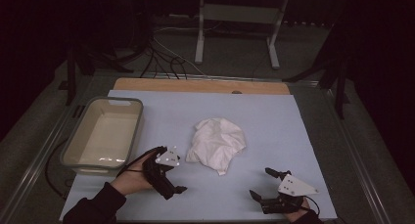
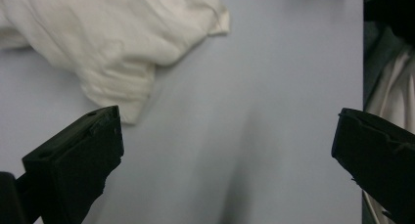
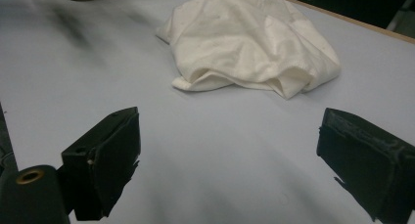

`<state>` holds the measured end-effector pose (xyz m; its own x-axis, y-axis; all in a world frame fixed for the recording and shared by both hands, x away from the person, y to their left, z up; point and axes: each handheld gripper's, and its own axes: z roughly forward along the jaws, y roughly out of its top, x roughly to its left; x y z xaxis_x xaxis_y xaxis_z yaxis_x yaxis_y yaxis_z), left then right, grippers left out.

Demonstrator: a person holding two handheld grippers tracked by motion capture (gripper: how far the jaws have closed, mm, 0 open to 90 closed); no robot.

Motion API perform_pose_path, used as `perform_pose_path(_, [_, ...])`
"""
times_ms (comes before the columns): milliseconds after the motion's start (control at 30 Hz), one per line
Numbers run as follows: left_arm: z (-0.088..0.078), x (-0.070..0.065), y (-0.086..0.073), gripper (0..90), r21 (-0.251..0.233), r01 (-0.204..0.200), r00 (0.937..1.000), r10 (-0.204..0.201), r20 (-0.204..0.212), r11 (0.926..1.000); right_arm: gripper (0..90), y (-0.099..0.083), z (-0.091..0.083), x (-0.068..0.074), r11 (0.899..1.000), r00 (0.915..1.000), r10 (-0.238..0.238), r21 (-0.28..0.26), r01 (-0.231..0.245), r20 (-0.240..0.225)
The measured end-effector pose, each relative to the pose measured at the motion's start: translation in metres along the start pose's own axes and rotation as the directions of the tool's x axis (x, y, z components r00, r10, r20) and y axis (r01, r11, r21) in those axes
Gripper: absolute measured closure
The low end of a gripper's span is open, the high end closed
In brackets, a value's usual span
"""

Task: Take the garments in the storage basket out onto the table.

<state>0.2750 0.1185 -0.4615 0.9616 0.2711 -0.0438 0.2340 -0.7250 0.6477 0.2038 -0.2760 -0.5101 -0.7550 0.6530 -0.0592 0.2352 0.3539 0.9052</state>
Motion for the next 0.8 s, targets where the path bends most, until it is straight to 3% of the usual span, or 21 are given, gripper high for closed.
perform_pose_path(400, [-0.006, -0.006, -0.04, 0.0, -0.026, 0.051, 0.9987, -0.051, 0.008, 0.9983, 9.1, 0.0, 0.0, 0.0, 1.0, 1.0, -0.005, 0.004, 0.005, -0.004])
perform_pose_path(800, [-0.016, -0.017, -0.065, 0.0, 0.005, 0.053, 0.9986, -0.053, -0.004, 0.9986, 9.0, 0.0, 0.002, 0.0, 1.0, 0.9999, -0.01, 0.01, 0.01, -0.004])
